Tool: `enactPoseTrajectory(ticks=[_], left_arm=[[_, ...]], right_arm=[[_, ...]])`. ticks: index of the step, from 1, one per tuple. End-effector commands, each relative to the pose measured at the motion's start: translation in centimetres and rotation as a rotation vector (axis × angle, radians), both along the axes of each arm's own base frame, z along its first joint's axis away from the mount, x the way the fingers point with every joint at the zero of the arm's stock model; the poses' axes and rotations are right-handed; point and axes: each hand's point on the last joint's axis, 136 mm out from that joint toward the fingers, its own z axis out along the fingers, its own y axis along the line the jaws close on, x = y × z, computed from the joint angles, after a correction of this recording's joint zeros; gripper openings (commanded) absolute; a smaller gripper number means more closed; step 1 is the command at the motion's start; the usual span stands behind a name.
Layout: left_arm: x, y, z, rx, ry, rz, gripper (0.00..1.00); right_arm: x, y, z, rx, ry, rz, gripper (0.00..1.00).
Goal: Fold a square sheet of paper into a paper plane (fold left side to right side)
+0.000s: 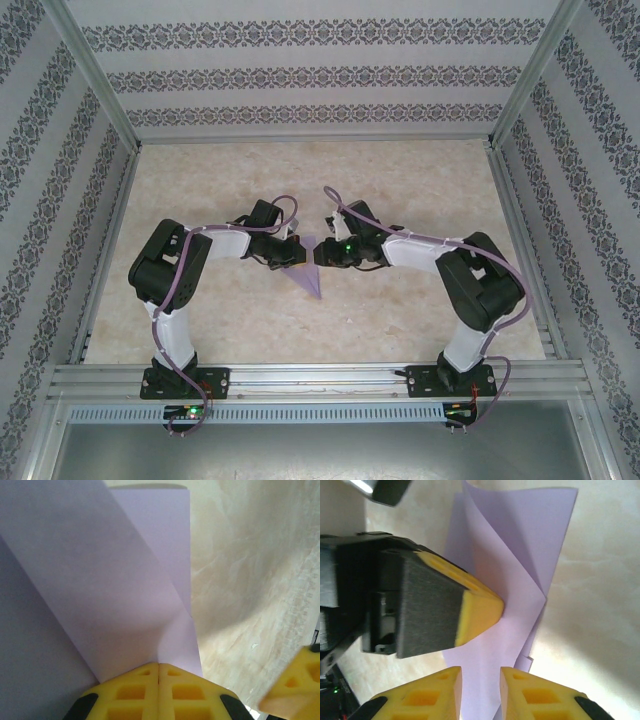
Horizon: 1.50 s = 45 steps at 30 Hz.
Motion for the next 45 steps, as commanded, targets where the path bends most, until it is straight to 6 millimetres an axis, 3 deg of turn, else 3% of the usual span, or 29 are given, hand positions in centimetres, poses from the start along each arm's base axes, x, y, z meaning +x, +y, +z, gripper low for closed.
enactPoseTrajectory(ticks=[1,6,9,15,23,45], left_arm=[[-1.9,2.2,-3.7,0.141,0.070,0.020,0.00],[-1.8,2.3,-3.5,0.142,0.068,0.021,0.00],[-1.8,2.4,-3.6,0.143,0.069,0.023,0.00],[-1.6,2.4,-3.5,0.144,0.066,0.023,0.00],[-1.6,2.4,-3.6,0.144,0.071,0.025,0.00],[-1.7,2.6,-3.7,0.151,0.076,0.028,0.00]], right_arm=[[-1.3,-0.2,0.8,0.037,0.031,0.012,0.23],[-4.0,1.5,0.4,0.085,0.101,0.074,0.06],[-5.0,2.2,-0.6,0.078,0.132,0.091,0.02],[-6.2,2.7,-2.4,0.064,0.176,0.105,0.01],[-7.4,1.8,-4.3,0.026,0.219,0.093,0.01],[-8.9,0.7,-5.9,-0.038,0.248,0.101,0.01]])
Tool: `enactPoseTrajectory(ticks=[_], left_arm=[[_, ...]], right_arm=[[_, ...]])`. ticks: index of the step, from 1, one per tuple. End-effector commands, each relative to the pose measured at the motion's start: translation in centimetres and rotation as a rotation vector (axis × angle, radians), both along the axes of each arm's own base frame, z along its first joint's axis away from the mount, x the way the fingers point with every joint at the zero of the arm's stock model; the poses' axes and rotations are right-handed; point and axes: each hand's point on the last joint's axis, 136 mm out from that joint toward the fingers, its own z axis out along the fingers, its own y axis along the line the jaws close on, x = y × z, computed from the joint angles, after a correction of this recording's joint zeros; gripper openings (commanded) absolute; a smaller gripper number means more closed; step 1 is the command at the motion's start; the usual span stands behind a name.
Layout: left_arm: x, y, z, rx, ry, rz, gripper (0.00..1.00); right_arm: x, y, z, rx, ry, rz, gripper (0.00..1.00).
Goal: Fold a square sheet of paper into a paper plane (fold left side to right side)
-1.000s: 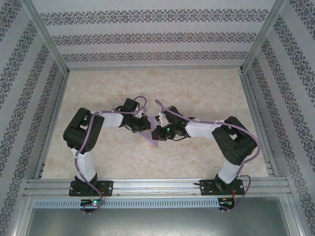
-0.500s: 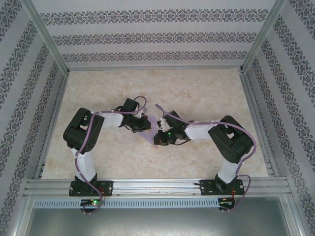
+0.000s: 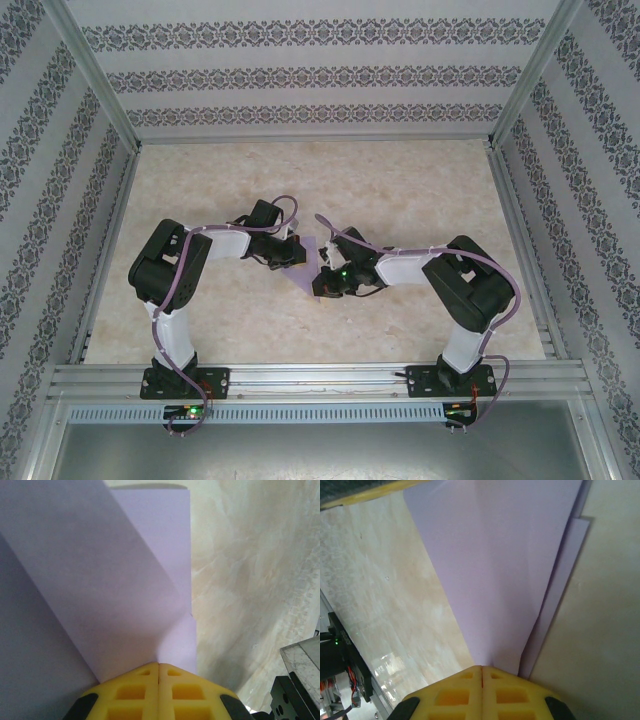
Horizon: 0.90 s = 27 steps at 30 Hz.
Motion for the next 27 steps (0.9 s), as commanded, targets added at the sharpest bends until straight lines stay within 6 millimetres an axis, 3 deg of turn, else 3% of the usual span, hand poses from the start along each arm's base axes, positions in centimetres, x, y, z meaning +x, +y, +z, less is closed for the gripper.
enactPoseTrajectory(ticks=[1,14,27], left_arm=[[-1.7,2.5,-3.7,0.149,0.075,0.026,0.00],[-1.6,2.7,-3.8,0.157,0.075,0.030,0.00],[-1.4,3.1,-4.0,0.172,0.077,0.038,0.00]], right_arm=[[-1.4,-0.9,-1.5,-0.054,0.044,0.013,0.01],[-1.8,-1.8,-1.7,-0.101,0.033,0.018,0.01],[-4.7,-2.6,-1.6,-0.129,0.080,0.100,0.00]])
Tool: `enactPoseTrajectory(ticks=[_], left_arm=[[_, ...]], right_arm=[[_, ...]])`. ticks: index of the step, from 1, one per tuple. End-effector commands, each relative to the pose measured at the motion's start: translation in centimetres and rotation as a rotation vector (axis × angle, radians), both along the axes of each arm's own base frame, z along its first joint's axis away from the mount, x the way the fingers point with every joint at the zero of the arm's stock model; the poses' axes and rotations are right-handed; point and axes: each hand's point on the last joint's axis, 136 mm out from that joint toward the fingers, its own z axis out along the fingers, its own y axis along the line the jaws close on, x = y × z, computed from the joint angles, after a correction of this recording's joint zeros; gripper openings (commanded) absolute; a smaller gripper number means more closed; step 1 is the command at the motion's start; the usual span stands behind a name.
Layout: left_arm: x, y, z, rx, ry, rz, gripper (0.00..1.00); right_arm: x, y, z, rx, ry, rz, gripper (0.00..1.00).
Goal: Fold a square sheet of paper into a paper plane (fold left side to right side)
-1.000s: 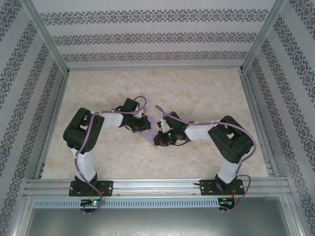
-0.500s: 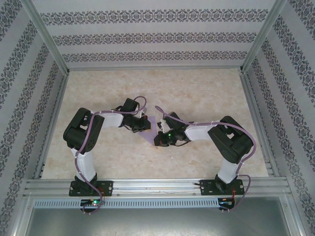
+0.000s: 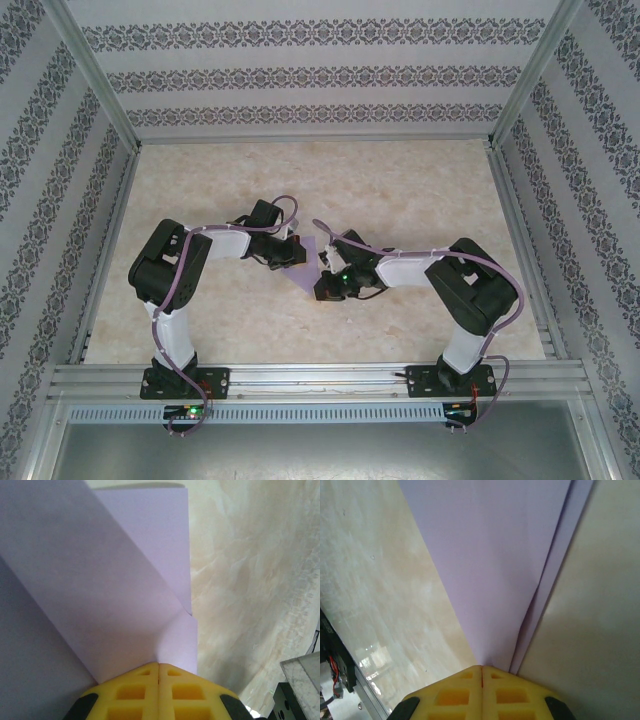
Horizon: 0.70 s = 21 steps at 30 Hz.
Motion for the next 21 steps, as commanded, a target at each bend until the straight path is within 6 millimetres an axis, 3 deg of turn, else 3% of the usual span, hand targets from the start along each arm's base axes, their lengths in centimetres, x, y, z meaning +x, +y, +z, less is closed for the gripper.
enactPoseTrajectory(ticks=[1,5,14,21], left_arm=[[-1.5,3.0,-3.9,0.169,0.078,0.037,0.00],[-1.5,3.0,-3.8,0.167,0.077,0.040,0.00],[-1.5,2.8,-3.2,0.154,0.068,0.040,0.00],[-1.5,2.7,-3.1,0.147,0.067,0.040,0.00]], right_arm=[[-3.5,-2.0,-1.3,-0.087,0.092,0.050,0.00],[-3.3,-2.4,-0.5,-0.086,0.074,0.041,0.00],[-0.4,-0.8,5.6,0.081,-0.050,0.013,0.00],[3.6,1.8,5.0,0.077,-0.119,-0.046,0.00]])
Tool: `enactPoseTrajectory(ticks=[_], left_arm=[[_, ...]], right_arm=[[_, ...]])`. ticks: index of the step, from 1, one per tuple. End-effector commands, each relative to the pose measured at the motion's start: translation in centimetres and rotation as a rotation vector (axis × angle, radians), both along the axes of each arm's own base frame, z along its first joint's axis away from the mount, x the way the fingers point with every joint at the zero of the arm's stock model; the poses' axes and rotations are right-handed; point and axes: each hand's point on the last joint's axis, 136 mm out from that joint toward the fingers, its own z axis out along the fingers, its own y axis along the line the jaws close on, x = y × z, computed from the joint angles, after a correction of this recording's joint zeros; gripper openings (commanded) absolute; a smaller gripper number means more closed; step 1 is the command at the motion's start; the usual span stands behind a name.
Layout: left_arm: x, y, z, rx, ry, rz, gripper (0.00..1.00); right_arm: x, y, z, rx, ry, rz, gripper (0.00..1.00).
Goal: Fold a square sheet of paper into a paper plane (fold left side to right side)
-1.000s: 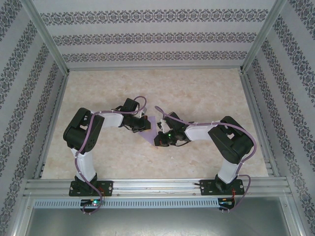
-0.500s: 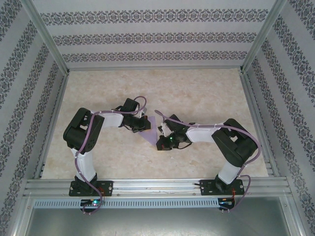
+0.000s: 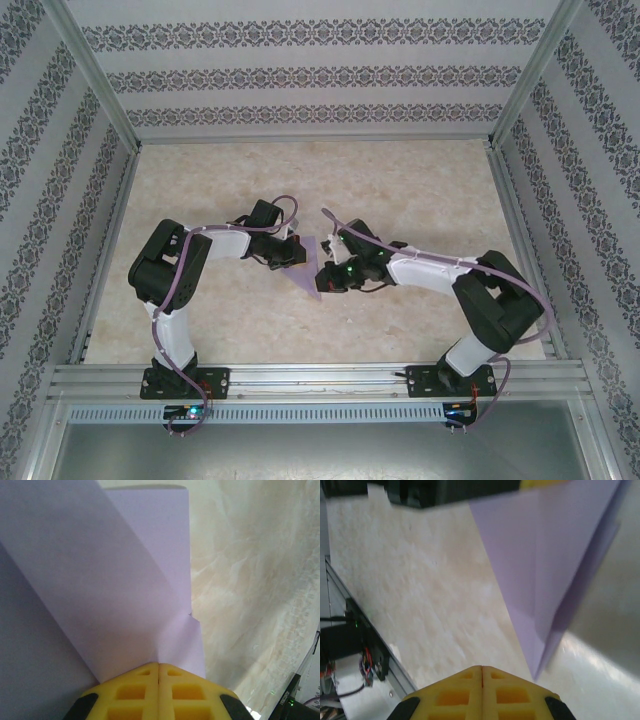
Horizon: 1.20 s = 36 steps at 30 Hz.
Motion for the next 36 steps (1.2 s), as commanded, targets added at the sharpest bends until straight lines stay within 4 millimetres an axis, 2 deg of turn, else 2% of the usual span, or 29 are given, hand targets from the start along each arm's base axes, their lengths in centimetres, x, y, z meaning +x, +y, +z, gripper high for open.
enactPoseTrajectory(ticks=[1,5,9,17,25,30,36], left_arm=[[-1.6,2.7,-3.2,0.143,0.073,0.037,0.00],[-1.6,2.6,-3.3,0.140,0.077,0.036,0.00],[-1.6,2.5,-3.3,0.136,0.077,0.036,0.00],[-1.5,2.5,-3.2,0.138,0.075,0.035,0.00],[-1.0,2.4,-2.6,0.138,0.052,0.037,0.01],[-0.1,1.5,-0.4,0.077,-0.006,0.042,0.03],[0.3,0.8,3.2,-0.010,-0.093,0.047,0.05]], right_arm=[[2.7,1.7,-0.1,0.008,-0.052,-0.044,0.00],[4.6,2.3,-1.4,-0.028,-0.070,-0.076,0.00],[5.3,2.0,-2.9,-0.068,-0.060,-0.093,0.00],[4.5,0.1,-5.9,-0.197,-0.023,-0.091,0.00],[3.4,-1.5,-7.6,-0.289,-0.006,-0.071,0.00],[2.3,-2.2,-8.9,-0.302,0.032,-0.049,0.00],[1.6,-3.2,-10.3,-0.331,0.050,-0.042,0.00]])
